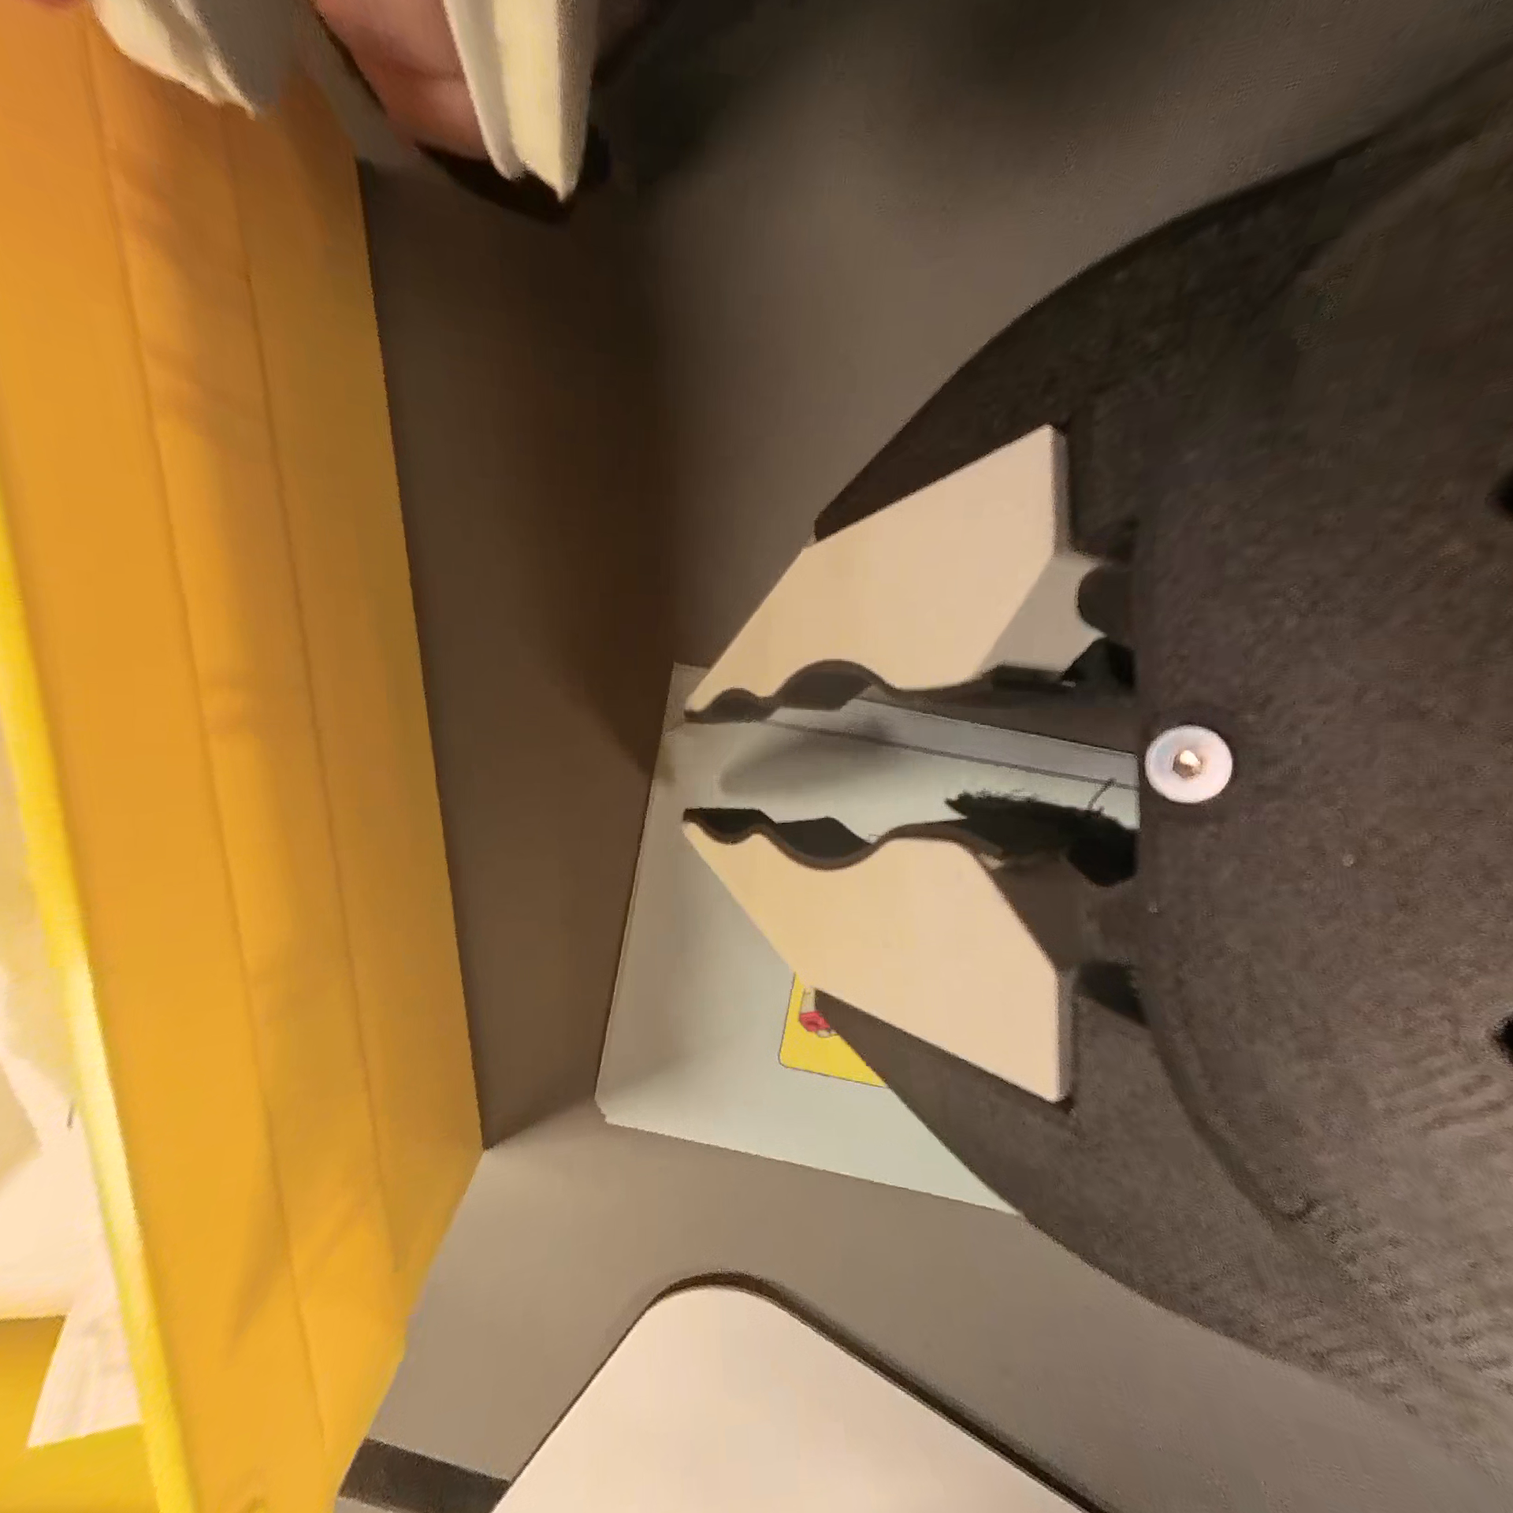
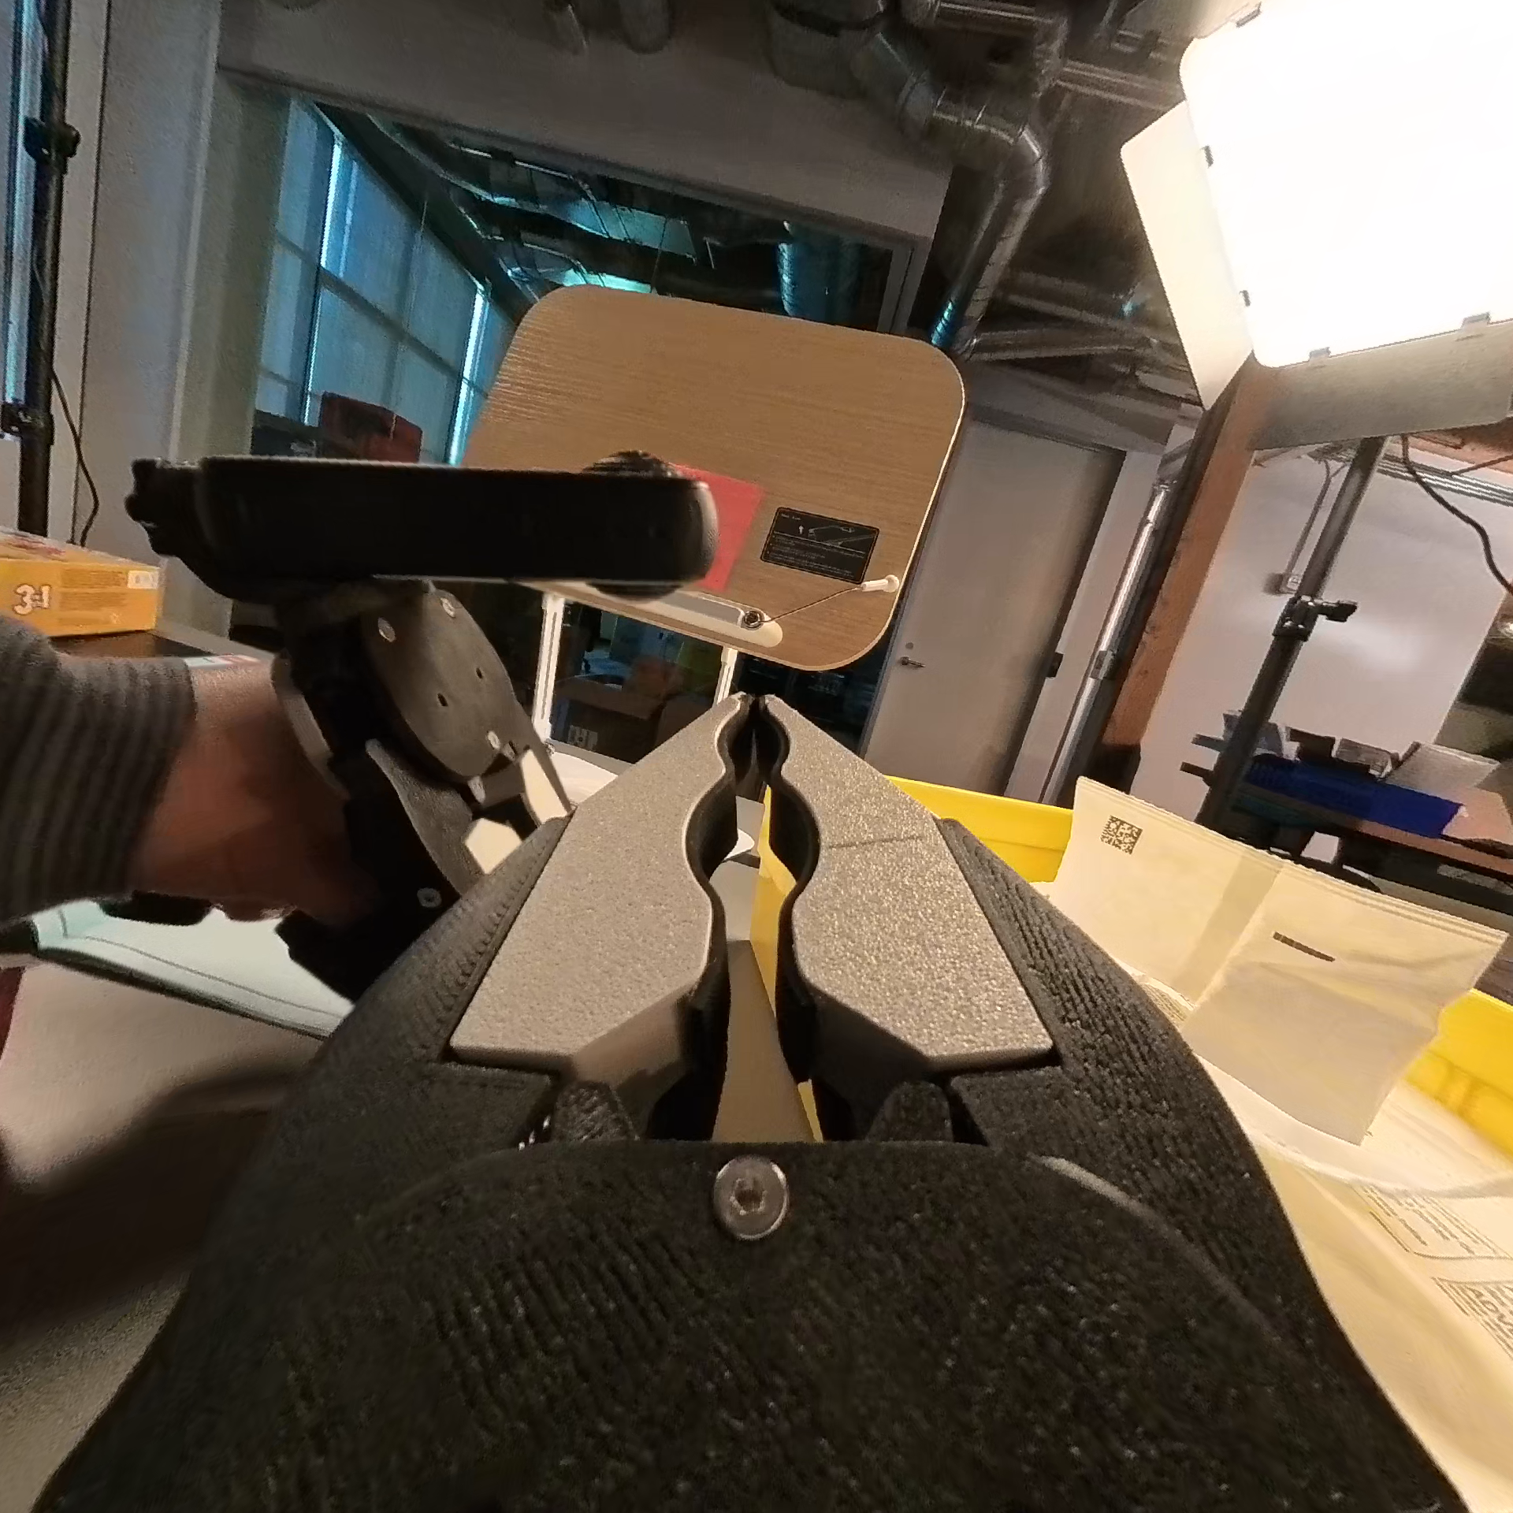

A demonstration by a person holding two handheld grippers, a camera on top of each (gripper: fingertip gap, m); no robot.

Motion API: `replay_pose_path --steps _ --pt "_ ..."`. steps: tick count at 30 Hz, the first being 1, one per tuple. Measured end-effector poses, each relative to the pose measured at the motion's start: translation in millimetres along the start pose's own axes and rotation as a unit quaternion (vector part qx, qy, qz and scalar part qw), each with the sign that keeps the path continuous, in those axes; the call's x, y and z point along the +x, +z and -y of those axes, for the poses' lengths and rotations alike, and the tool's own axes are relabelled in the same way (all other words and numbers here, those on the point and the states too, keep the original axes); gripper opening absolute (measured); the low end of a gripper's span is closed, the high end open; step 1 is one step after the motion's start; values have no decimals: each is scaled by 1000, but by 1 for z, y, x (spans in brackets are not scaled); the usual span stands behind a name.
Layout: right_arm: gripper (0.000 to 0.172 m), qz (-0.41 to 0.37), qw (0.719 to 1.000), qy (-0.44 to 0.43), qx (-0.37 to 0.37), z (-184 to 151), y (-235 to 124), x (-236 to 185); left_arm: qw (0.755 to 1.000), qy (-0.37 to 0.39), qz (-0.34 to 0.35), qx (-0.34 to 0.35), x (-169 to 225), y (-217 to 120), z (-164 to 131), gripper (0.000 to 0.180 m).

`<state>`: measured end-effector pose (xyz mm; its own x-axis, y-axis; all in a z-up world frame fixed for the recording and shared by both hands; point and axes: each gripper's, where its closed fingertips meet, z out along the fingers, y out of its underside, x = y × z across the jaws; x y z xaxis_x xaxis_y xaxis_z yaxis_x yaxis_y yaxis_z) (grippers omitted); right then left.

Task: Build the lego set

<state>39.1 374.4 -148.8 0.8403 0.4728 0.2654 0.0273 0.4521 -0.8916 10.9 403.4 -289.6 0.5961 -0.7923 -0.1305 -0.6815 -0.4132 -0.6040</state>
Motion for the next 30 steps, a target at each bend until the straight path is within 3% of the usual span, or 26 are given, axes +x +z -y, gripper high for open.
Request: replay_pose_path --steps 4,7,14,16,21,30 --pt "0 1 1000 0 -2 -1 0 -1 1000 -10 -7 -2 -1 -2 -4 2" --pt "0 3 1000 1 -3 -2 1 -1 999 -21 -35 -8 6 2 -8 0" --pt "0 4 1000 1 -4 -2 1 -1 998 -25 -53 19 14 4 0 36" --pt "0 5 1000 2 -4 -2 1 -2 999 -6 -39 11 13 7 -2 37" --pt "0 7 1000 3 -6 -3 1 -2 999 -1 -34 3 14 10 -1 25" --pt "0 8 1000 4 -6 -3 1 -3 996 -63 -68 -2 14 8 -2 9"
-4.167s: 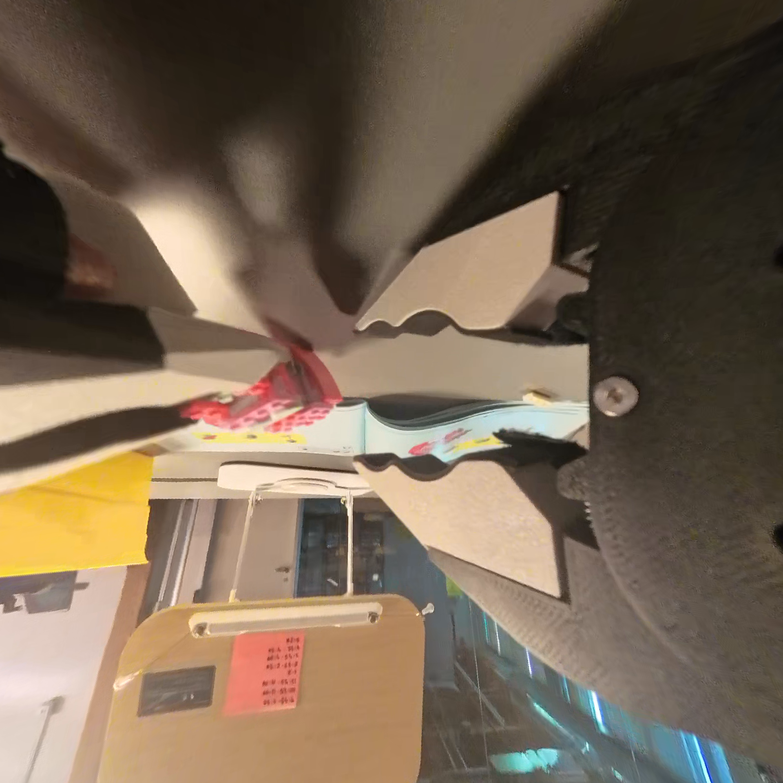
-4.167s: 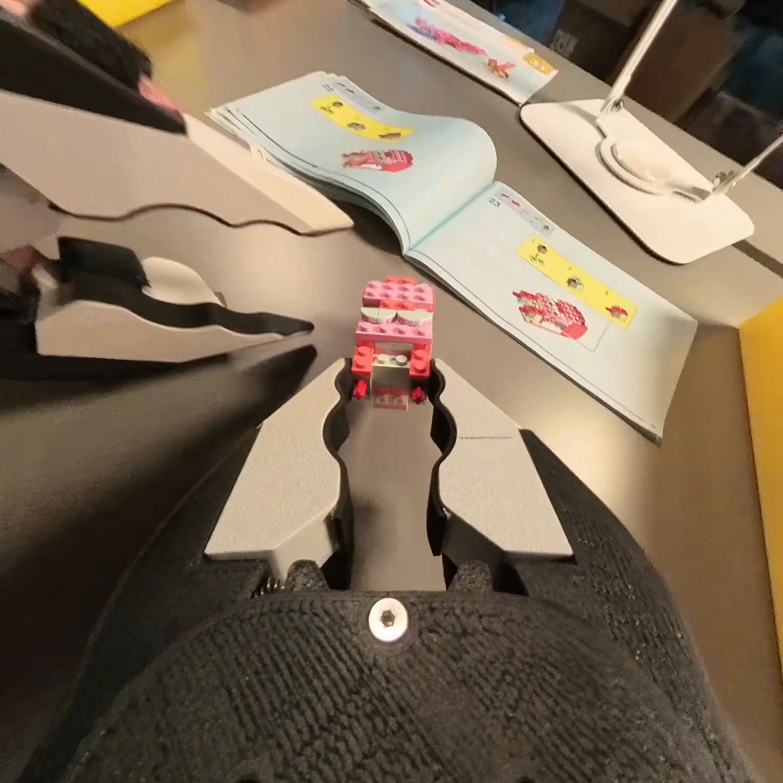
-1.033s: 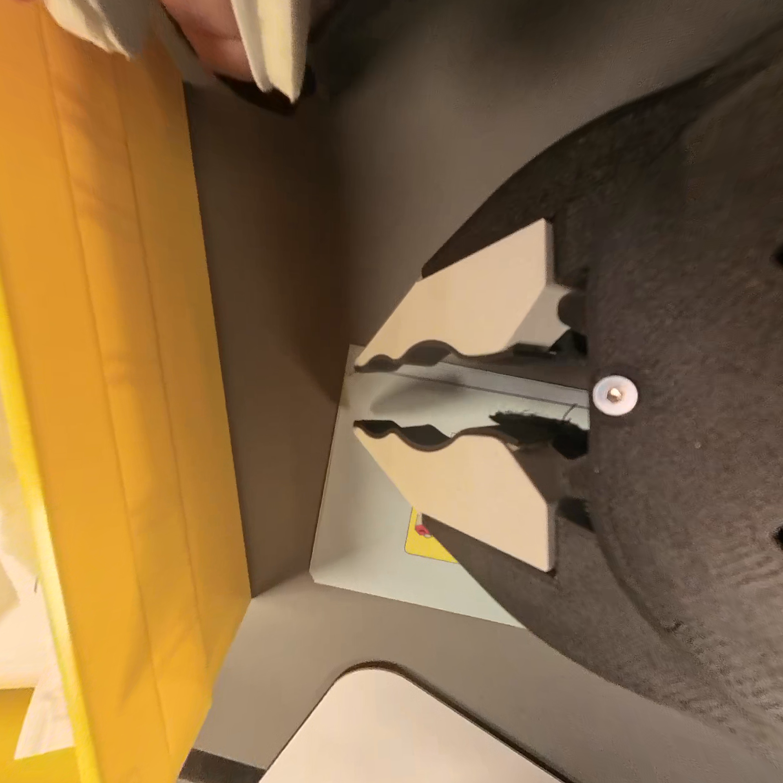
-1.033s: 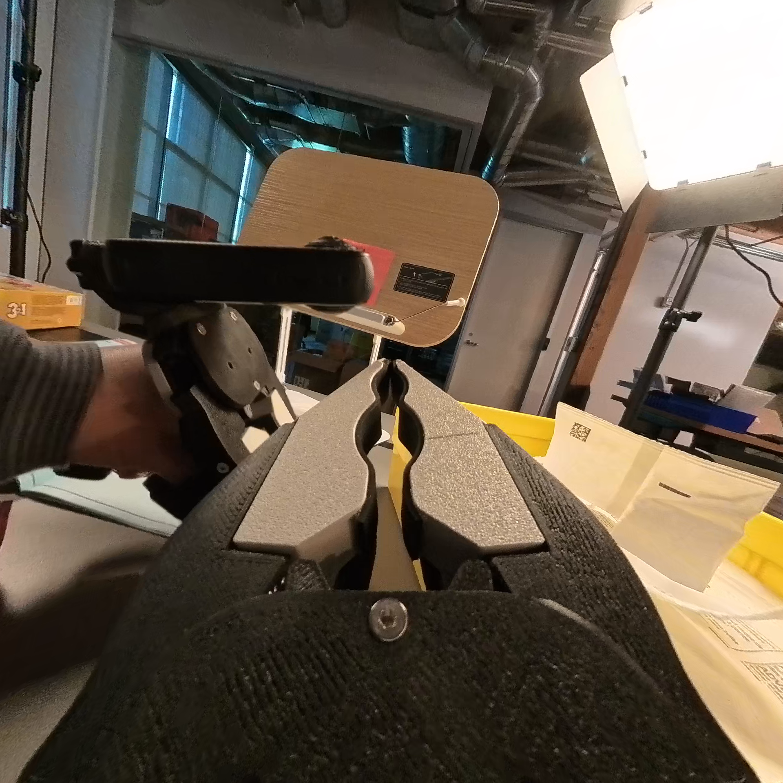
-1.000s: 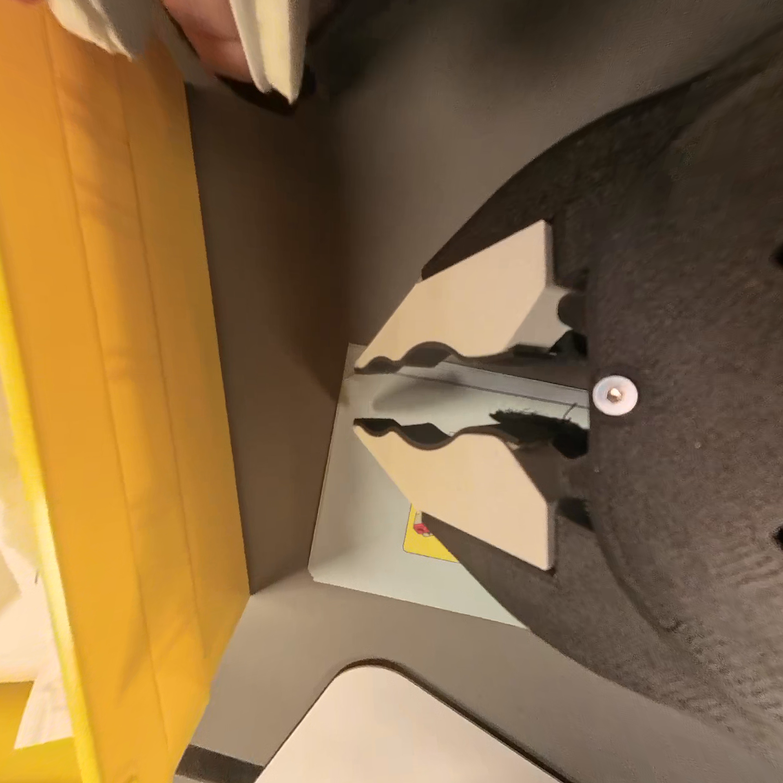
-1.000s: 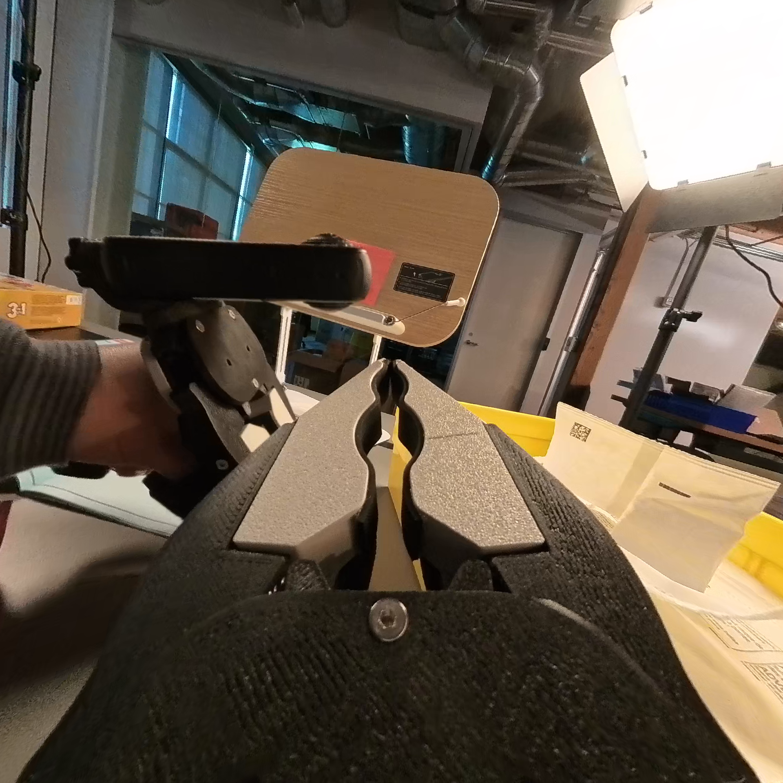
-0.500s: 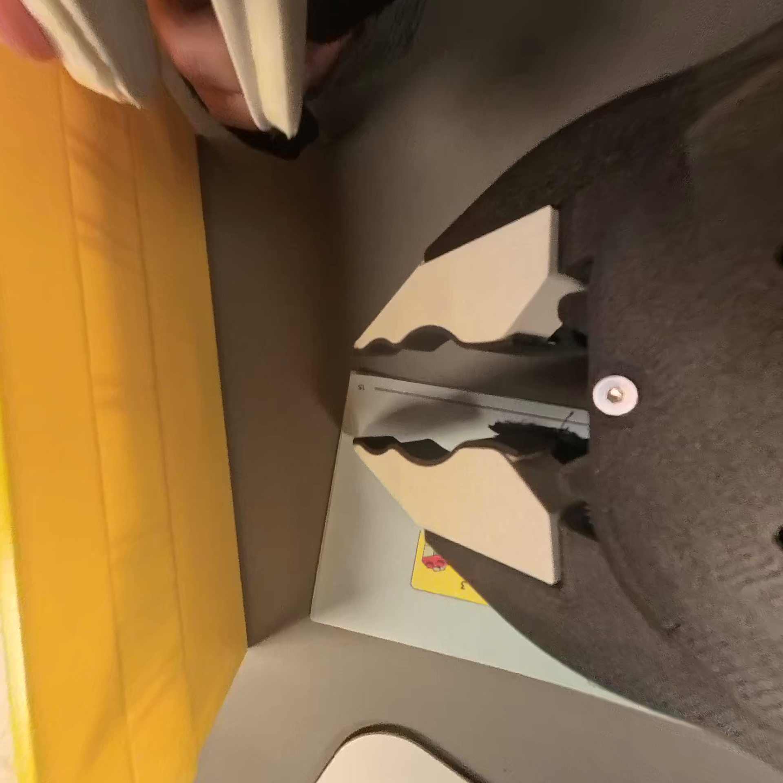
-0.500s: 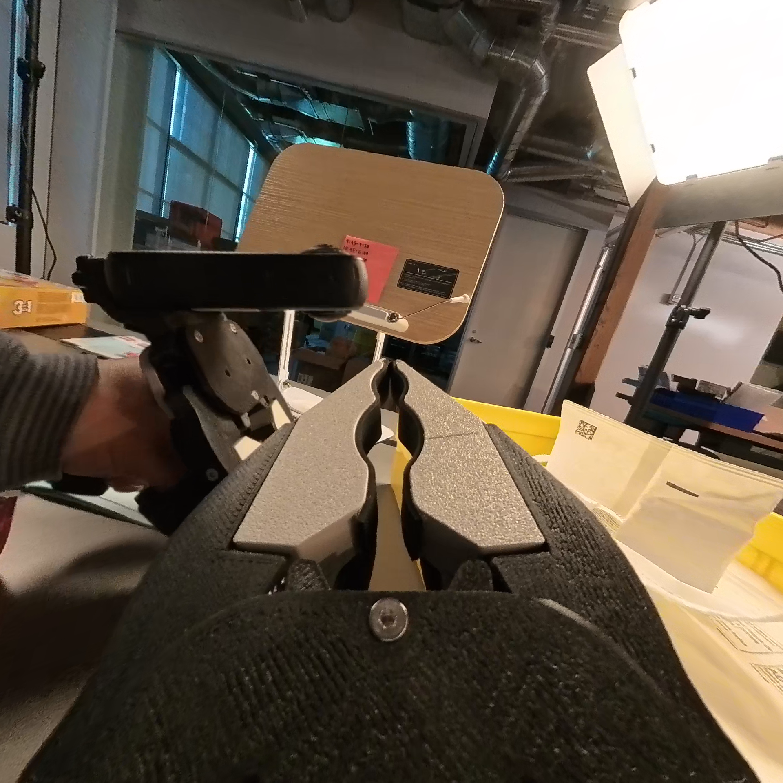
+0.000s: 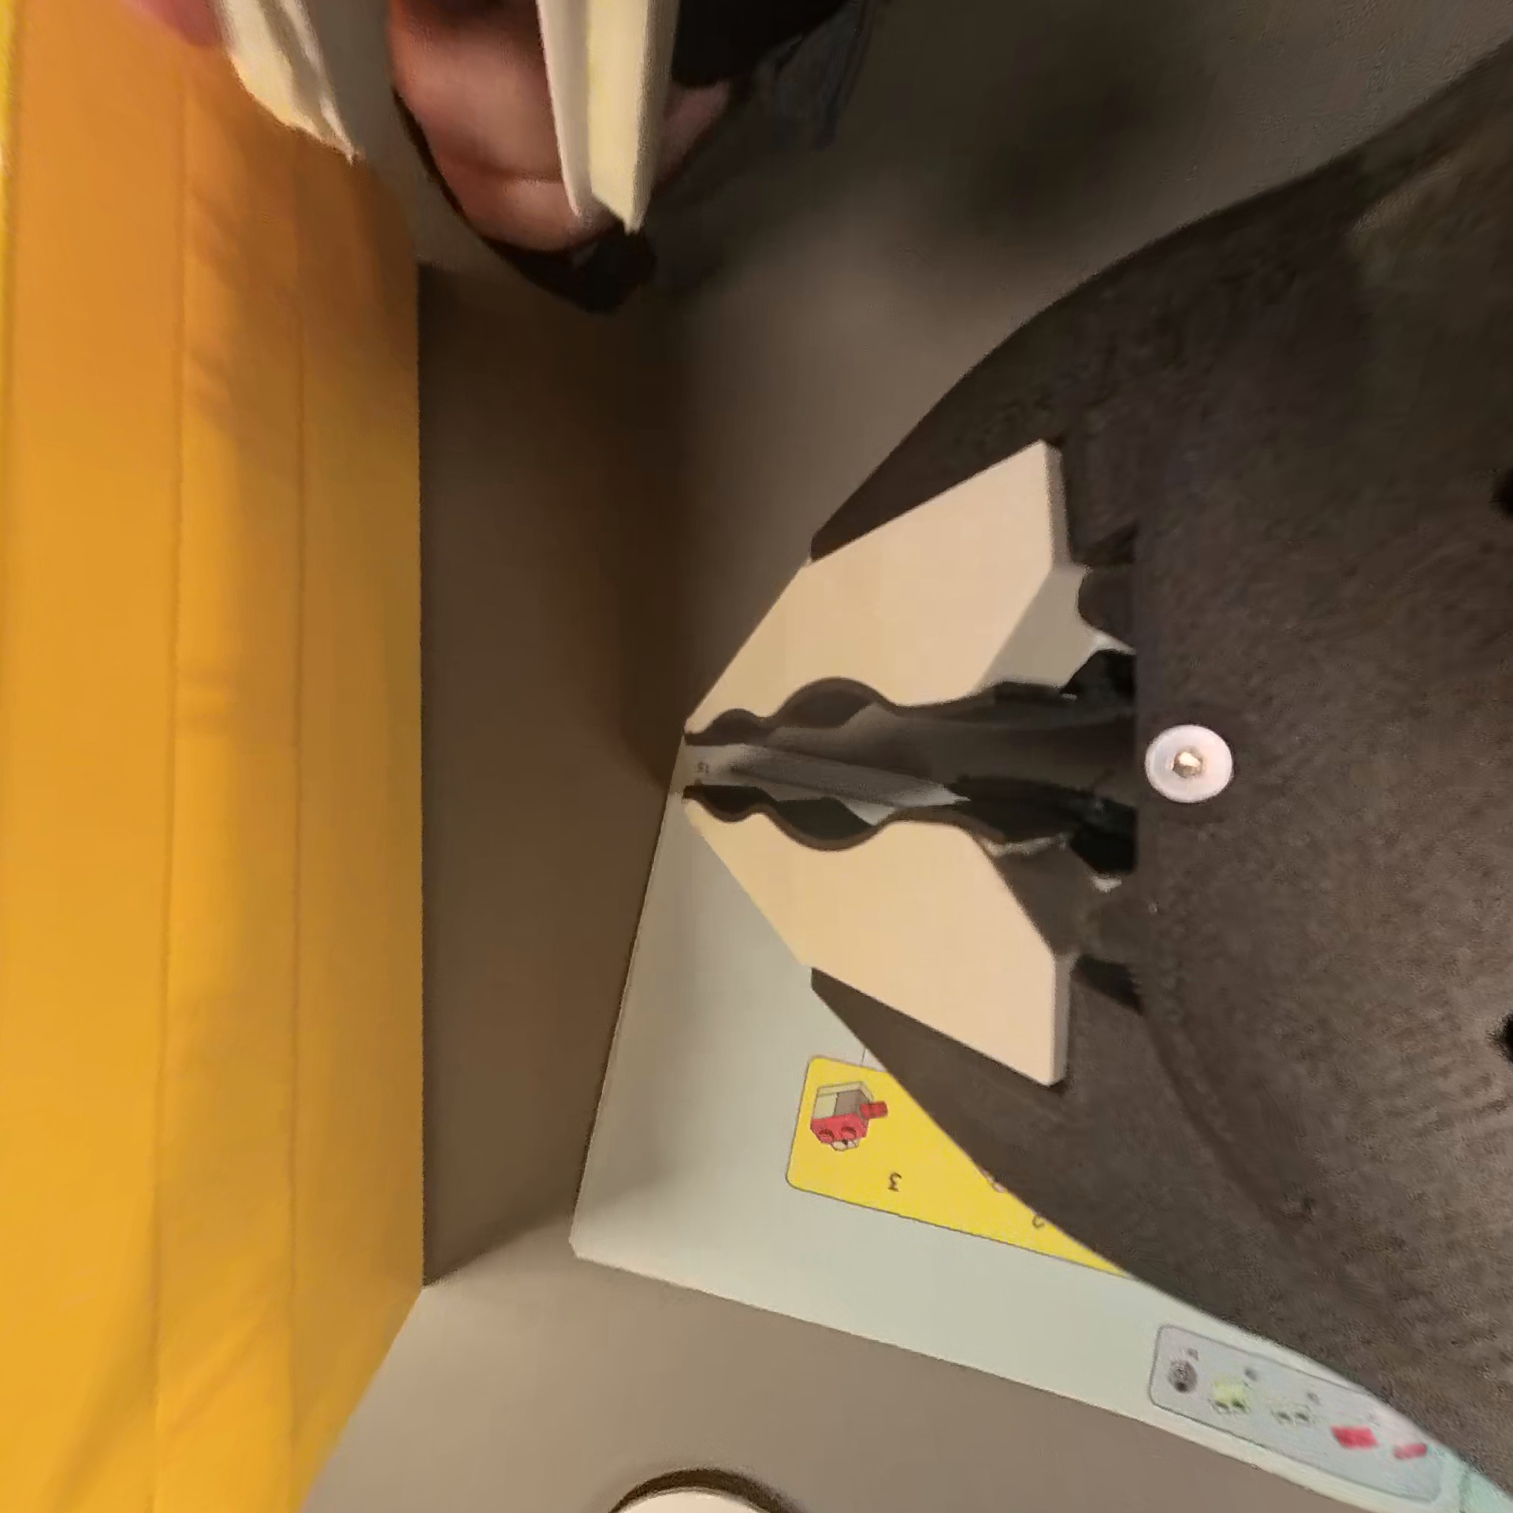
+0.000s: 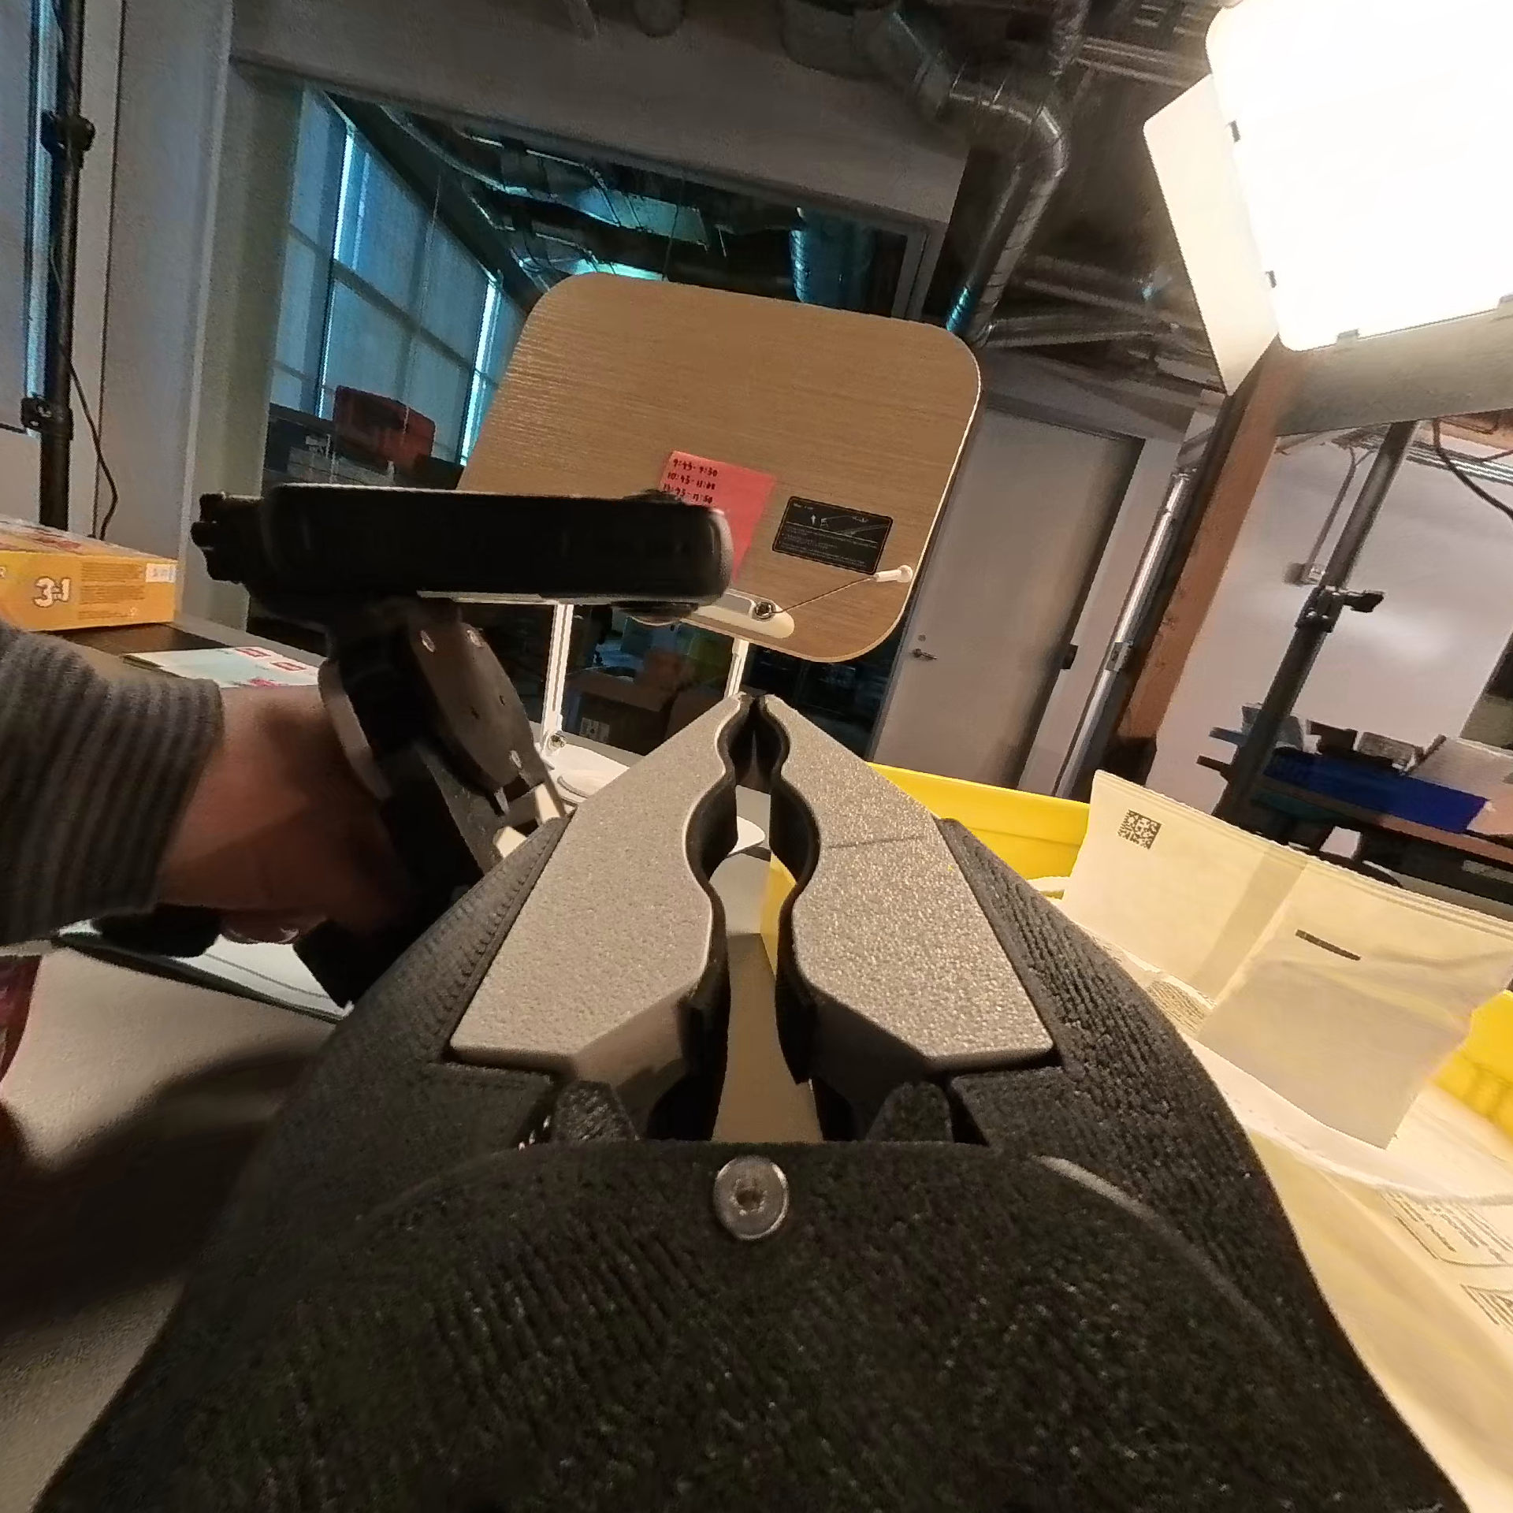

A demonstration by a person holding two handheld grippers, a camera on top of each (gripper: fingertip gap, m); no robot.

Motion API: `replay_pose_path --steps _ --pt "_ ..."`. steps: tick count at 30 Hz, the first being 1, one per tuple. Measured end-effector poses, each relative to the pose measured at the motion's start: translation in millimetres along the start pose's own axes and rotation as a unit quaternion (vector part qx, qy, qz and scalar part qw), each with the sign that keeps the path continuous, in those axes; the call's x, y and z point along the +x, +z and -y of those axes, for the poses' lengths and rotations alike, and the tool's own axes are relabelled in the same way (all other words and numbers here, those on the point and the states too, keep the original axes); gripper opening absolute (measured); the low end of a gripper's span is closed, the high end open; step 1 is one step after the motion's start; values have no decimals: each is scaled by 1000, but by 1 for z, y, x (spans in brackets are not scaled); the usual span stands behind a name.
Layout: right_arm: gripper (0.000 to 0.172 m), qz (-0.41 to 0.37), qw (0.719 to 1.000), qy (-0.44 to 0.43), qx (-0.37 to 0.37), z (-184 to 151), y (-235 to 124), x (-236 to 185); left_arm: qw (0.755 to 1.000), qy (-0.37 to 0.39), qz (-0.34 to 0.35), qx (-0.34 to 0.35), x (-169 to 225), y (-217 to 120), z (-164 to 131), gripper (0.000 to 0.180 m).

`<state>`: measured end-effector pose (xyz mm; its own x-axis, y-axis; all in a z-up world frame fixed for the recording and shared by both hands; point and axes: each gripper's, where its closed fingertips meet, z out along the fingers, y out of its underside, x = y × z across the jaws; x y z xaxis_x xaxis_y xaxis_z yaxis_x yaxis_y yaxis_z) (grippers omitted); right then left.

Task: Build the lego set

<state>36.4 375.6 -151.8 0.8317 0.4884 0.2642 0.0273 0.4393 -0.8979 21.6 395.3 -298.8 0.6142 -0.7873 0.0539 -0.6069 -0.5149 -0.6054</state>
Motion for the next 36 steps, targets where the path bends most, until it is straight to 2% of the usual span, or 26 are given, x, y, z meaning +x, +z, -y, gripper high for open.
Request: replay_pose_path --steps 7,21,26,30,33,36 --pt "0 2 1000 1 -1 -1 0 0 1000 -21 -8 8 -1 -3 2 0" --pt "0 5 1000 -11 -5 -2 -1 -3 994 -82 -51 59 -5 -24 11 0" --pt "0 26 999 -23 -4 -1 -1 -12 989 -85 6 119 -27 -76 10 0" --pt "0 41 999 -33 -6 -2 -1 -20 980 -96 62 164 -42 -134 -8 0" --pt "0 50 998 -42 -7 -2 -1 -24 970 -118 120 175 -54 -177 -39 0" --pt "0 52 998 -46 -11 -3 -1 -26 960 -140 196 140 -65 -210 -91 0"
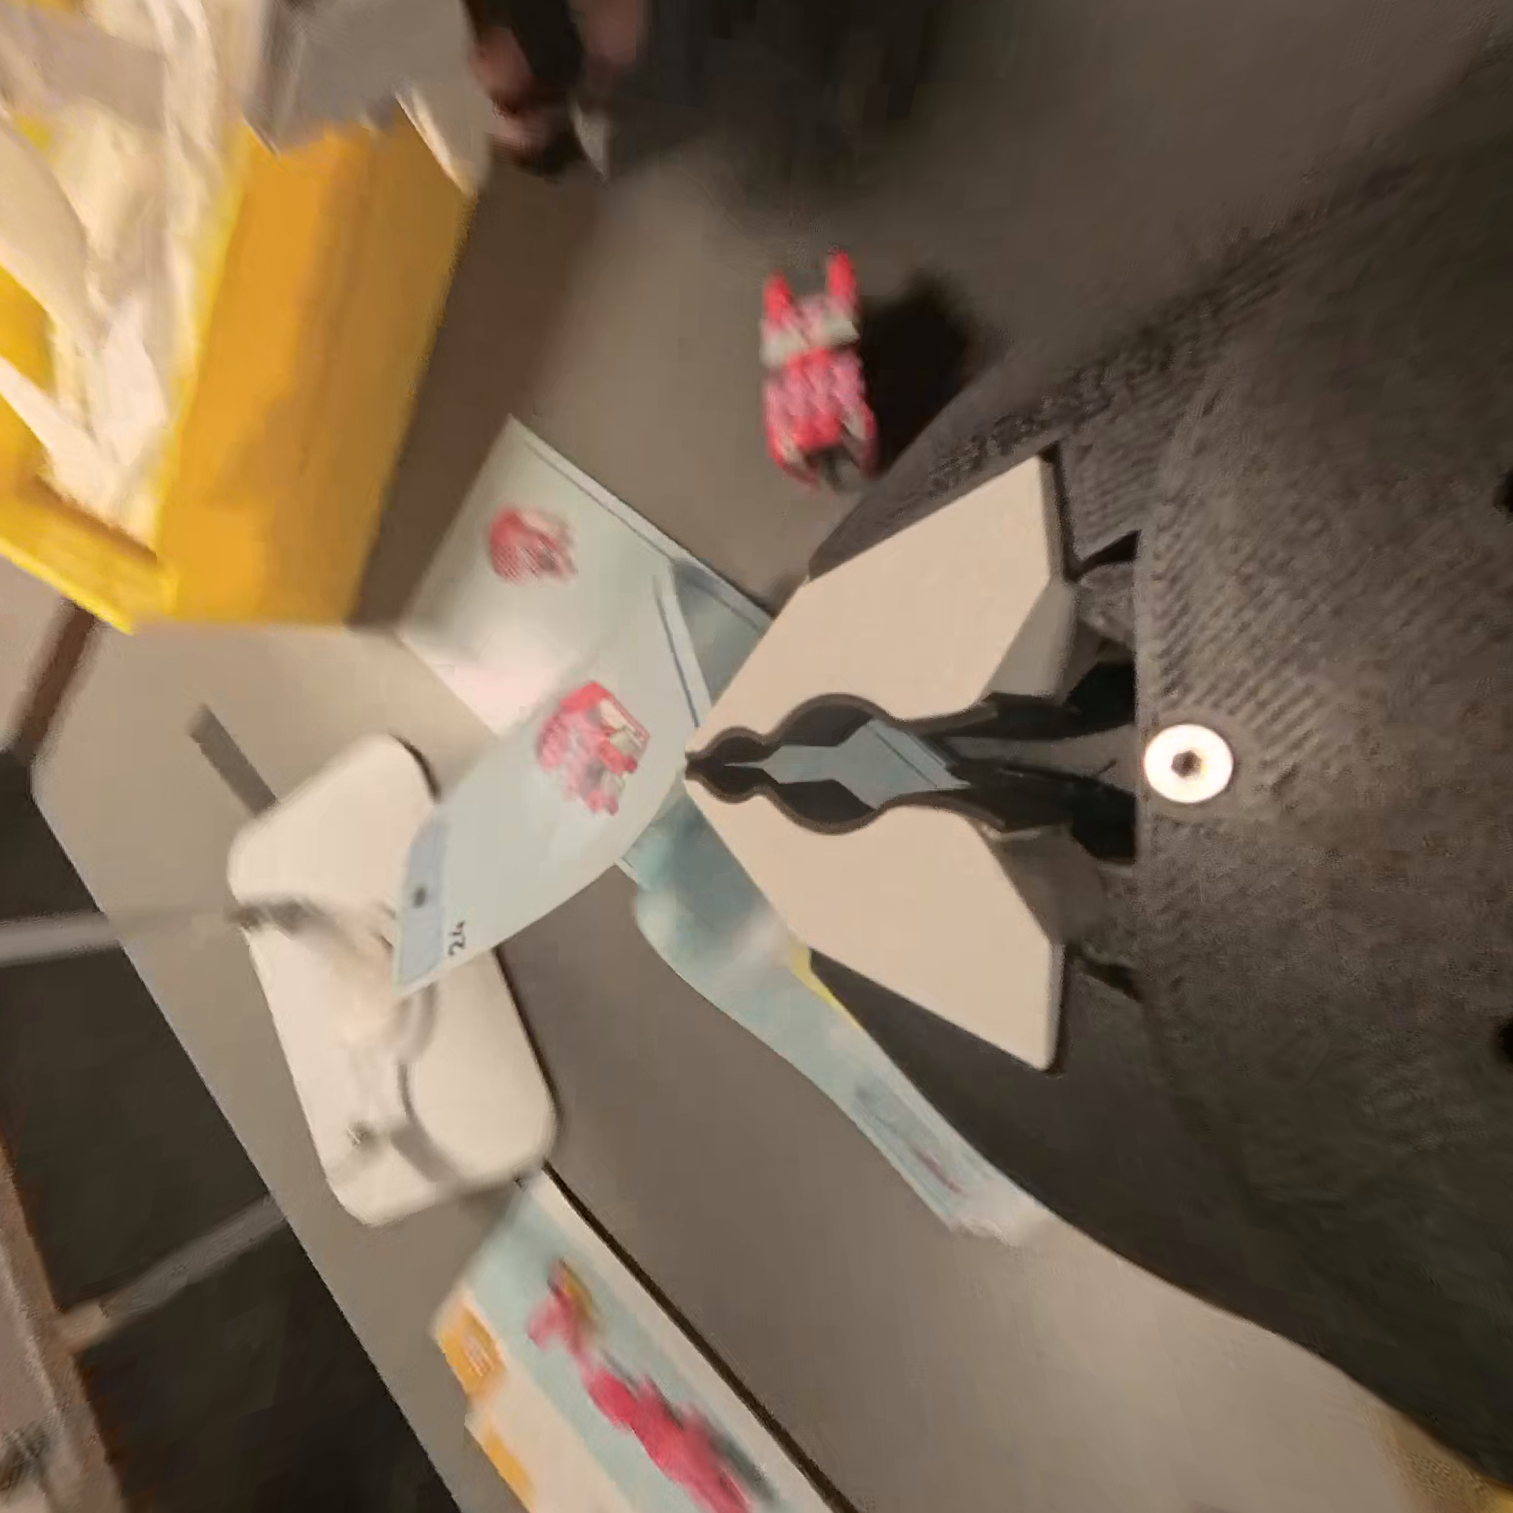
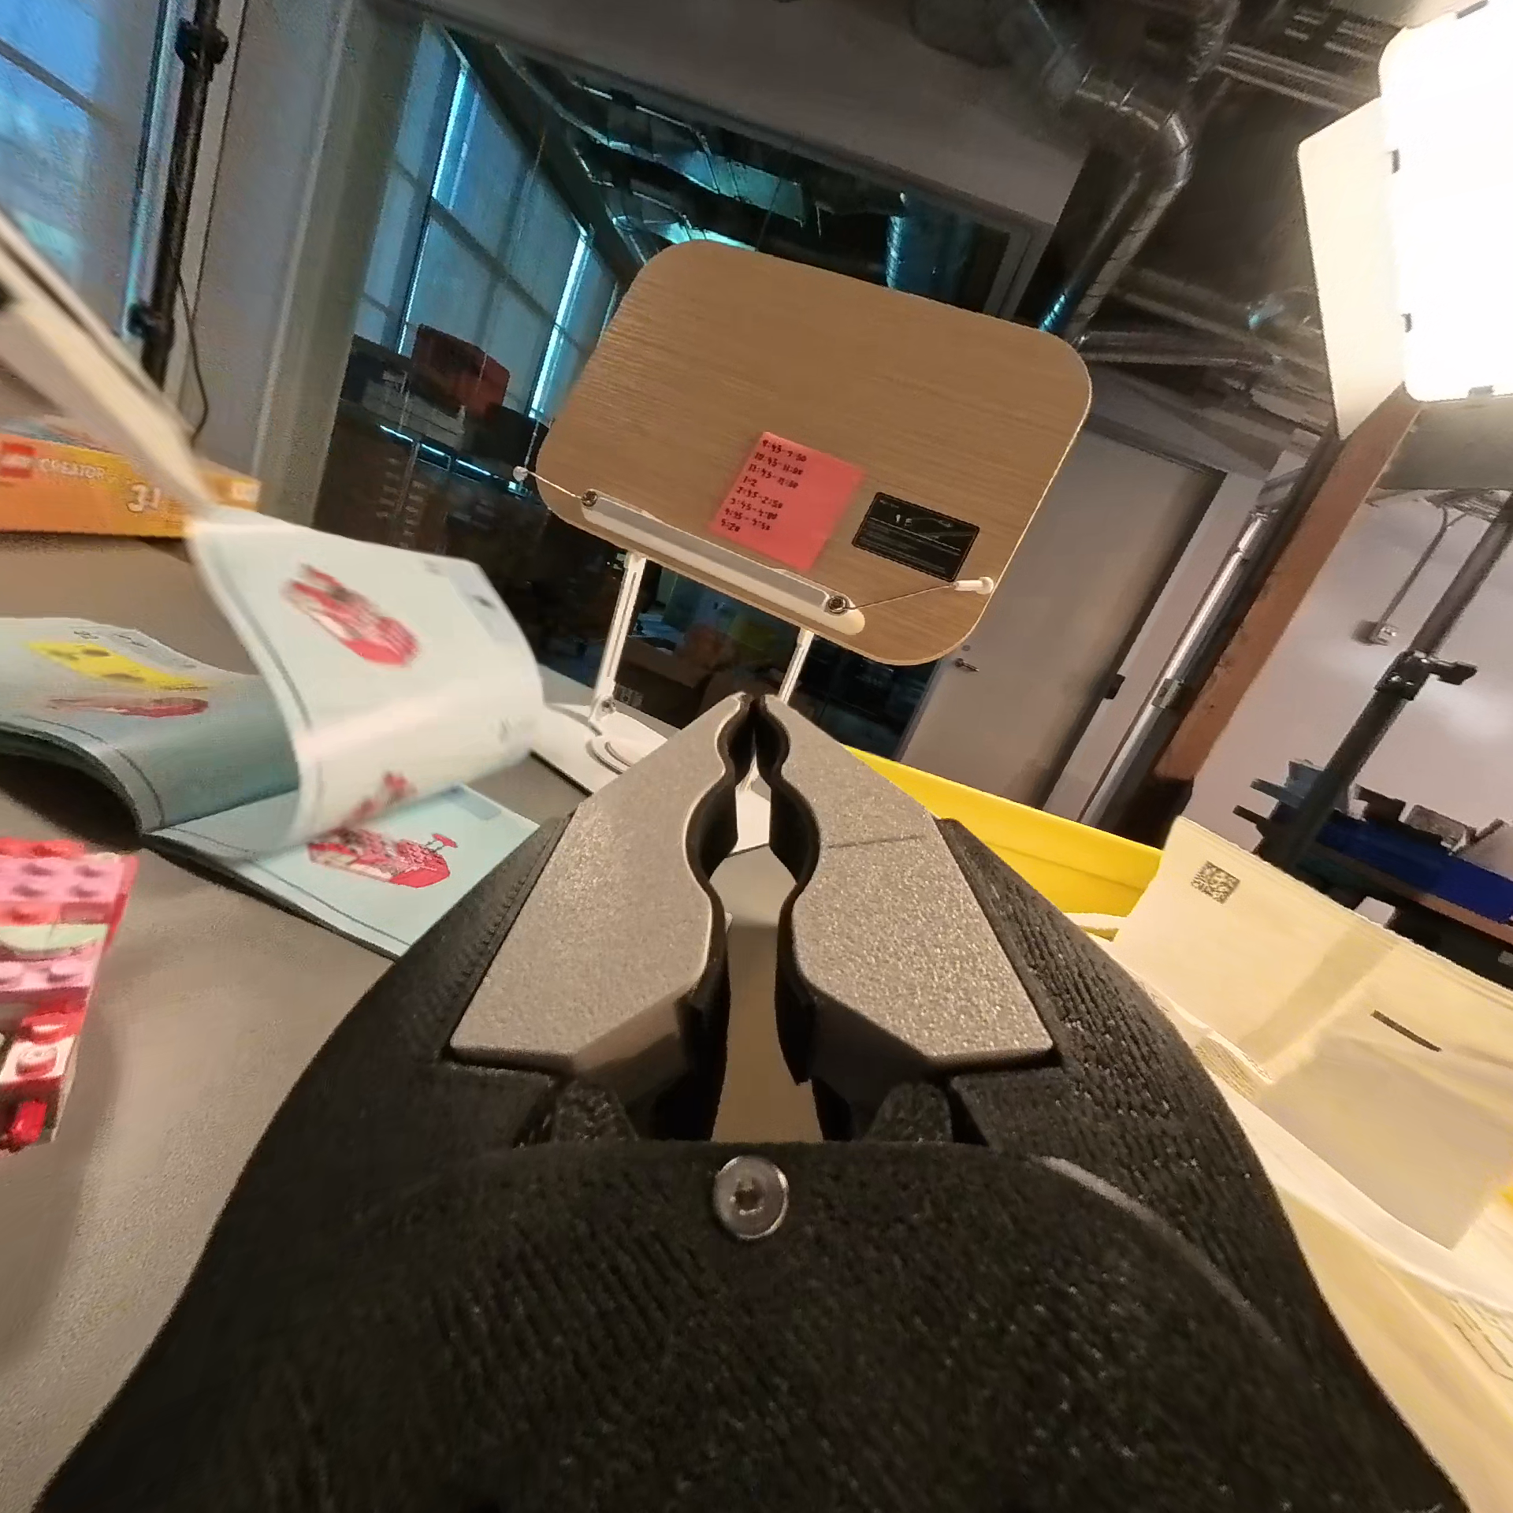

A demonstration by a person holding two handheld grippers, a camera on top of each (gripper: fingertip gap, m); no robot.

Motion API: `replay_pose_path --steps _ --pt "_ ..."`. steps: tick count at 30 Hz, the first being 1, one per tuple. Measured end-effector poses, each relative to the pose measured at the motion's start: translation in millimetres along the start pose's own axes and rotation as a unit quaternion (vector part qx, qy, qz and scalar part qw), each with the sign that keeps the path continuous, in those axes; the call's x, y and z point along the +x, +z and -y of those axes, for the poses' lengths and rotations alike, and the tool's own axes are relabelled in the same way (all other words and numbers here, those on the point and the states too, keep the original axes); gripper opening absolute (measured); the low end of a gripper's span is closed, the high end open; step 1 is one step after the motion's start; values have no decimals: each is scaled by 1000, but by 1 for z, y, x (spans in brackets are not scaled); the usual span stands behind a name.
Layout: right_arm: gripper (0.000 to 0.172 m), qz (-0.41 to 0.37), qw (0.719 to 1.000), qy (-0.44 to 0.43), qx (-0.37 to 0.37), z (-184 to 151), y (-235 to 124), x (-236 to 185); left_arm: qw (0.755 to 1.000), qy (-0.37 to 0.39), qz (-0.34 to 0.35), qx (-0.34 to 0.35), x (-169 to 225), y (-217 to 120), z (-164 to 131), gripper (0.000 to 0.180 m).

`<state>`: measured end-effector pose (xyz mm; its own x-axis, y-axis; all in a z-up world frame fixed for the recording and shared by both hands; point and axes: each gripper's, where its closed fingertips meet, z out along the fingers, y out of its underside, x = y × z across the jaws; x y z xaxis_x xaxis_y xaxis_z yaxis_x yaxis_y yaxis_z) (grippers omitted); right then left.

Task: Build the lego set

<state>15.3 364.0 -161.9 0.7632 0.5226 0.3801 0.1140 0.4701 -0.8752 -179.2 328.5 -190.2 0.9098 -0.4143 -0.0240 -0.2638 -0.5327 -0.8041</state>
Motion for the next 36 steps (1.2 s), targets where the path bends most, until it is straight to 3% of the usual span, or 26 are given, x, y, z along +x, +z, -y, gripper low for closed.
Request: replay_pose_path --steps 4,7,10,14,16,20,23,27,28,31,36 --pt "0 2 1000 -1 -5 -2 1 -2 984 56 142 -91 -40 -42 -62 0" --pt "0 8 1000 -5 -10 -3 2 -5 975 40 165 -144 -43 -56 -98 0" --pt "0 8 1000 -5 -9 -3 1 -5 949 39 214 -228 -54 -69 -133 0" --pt "0 9 1000 0 -14 -4 0 -5 929 51 259 -258 -60 -73 -144 4" --pt "0 9 1000 5 -15 -4 0 -5 926 49 279 -251 -63 -76 -141 23" --pt "3 12 999 28 -16 -3 0 -5 928 36 345 -137 -67 -105 -112 24" --pt "3 20 999 35 -16 -2 0 -8 942 43 333 12 -46 -113 -80 24" --pt "3 45 998 46 -17 0 1 -20 941 126 291 121 -14 -99 -51 19" --pt "4 53 997 56 -19 0 2 -23 939 140 277 150 -9 -97 -44 15" --pt "6 58 995 70 -38 -6 7 -27 897 154 279 307 -1 -121 -23 0" --pt "6 58 995 57 -51 -13 15 -30 890 124 222 378 0 -122 -34 0"
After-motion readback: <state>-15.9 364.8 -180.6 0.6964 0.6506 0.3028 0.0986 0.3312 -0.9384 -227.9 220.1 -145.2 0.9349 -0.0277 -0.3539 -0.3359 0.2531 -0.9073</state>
